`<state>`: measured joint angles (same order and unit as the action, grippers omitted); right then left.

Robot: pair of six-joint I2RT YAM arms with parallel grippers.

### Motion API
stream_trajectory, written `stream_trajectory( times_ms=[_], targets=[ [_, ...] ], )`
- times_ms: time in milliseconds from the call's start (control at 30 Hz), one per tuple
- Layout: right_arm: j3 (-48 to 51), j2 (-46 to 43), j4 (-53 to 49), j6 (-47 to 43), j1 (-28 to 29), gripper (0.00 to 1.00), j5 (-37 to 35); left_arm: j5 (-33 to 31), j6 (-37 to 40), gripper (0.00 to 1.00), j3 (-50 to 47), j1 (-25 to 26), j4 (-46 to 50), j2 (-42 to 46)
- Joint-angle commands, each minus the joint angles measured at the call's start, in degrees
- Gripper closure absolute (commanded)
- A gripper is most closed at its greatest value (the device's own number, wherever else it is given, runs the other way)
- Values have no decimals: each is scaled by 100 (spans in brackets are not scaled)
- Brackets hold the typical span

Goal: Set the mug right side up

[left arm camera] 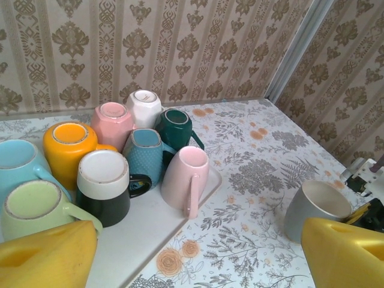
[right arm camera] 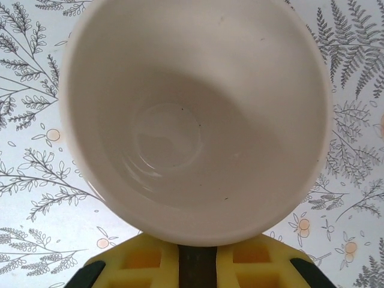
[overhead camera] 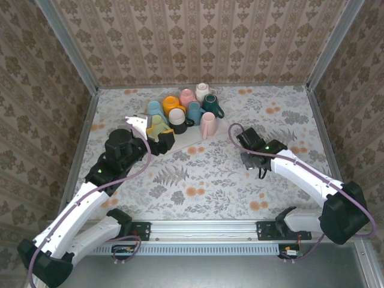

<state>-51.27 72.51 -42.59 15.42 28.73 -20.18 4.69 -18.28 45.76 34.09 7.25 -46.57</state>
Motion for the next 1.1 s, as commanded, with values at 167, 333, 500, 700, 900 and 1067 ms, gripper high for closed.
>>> stream_trajectory(
  times_ms=[167,333,500,700,900,1067],
  targets=[
    [-290,334,664,23,-199,100,-38,68,-68,11,-75,45,-162,-12],
    [-492,683,885,-37,-332,100,-130,50,-47,11,-59,46,-161,-1],
    [-841,1276,1110,-181,-442,100,-208,87,-21,11,-80,54,-197,42],
    [-1026,1702,1333,-305,-518,100,-28,86,32,11,-80,81,-197,25],
    [-978,1806,1548,-382,-526,100,141,50,45,11,-84,98,-188,15],
    [-1105,1968,1400,-428,-524,89,129,120,33,11,-93,98,-224,-38]
  ],
)
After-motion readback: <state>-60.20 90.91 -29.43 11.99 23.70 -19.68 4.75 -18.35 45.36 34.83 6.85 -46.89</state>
